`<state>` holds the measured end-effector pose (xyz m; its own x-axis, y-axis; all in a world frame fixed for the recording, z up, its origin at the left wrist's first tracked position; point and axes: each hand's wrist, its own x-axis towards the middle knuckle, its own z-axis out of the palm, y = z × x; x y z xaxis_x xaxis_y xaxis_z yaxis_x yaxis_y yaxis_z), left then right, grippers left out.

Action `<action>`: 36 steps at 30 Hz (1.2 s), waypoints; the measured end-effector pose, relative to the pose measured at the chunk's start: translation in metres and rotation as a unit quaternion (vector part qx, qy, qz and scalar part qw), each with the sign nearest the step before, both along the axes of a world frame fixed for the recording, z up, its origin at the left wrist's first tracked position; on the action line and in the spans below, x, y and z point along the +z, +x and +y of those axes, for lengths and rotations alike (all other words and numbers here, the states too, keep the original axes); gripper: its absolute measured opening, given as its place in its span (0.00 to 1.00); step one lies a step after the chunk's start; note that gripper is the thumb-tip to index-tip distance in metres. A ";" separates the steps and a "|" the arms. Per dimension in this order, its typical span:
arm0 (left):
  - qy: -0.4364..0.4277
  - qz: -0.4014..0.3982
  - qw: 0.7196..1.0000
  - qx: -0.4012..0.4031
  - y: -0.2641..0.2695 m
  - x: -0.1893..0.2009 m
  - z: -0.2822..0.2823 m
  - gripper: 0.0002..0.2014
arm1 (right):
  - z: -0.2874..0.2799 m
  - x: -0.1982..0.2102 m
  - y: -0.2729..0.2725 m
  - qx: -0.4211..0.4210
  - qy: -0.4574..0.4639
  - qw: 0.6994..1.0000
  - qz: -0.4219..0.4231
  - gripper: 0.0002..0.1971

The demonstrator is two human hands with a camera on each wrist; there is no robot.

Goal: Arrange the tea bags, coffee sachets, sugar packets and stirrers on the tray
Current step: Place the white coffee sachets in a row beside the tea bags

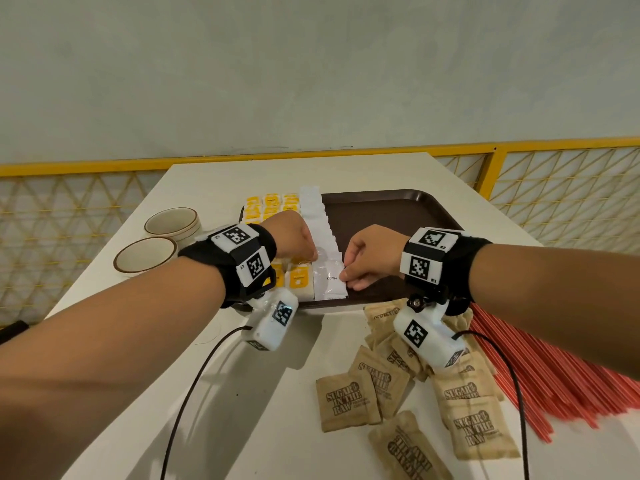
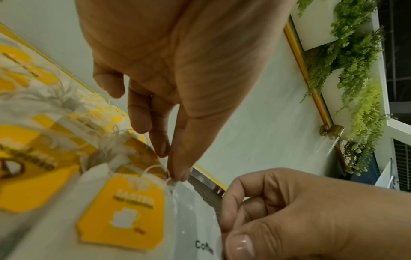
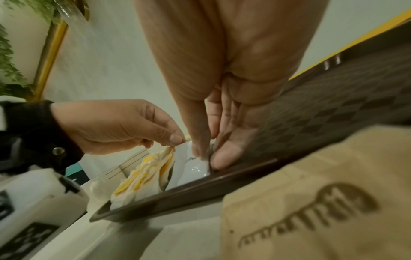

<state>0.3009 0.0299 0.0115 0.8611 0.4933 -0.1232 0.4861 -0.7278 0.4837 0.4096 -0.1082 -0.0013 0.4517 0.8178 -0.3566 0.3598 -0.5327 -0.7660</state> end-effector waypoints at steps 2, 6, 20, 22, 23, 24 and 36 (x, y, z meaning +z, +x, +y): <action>0.000 -0.009 1.000 0.001 0.000 0.003 0.002 0.08 | 0.002 -0.001 0.002 -0.025 0.010 1.000 0.000 0.06; 0.006 -0.047 0.998 0.037 -0.002 0.009 0.010 0.10 | 0.008 -0.003 0.007 -0.072 0.057 0.996 0.003 0.06; -0.052 -0.051 0.989 0.132 -0.017 0.010 0.029 0.12 | 0.034 -0.007 0.015 -0.076 0.032 0.996 -0.040 0.17; -0.056 -0.037 0.986 0.153 -0.017 0.012 0.028 0.14 | 0.040 -0.008 0.013 -0.058 0.020 0.997 -0.055 0.18; -0.054 -0.021 0.985 0.160 -0.018 0.013 0.028 0.15 | 0.043 -0.009 0.014 -0.056 0.017 0.996 -0.062 0.18; -0.050 -0.003 0.985 0.162 -0.019 0.014 0.027 0.15 | 0.045 -0.010 0.014 -0.057 0.017 0.996 -0.068 0.18; -0.142 -0.008 0.974 0.179 -0.024 0.004 0.047 0.36 | 0.071 -0.013 0.029 -0.056 0.024 0.995 -0.074 0.19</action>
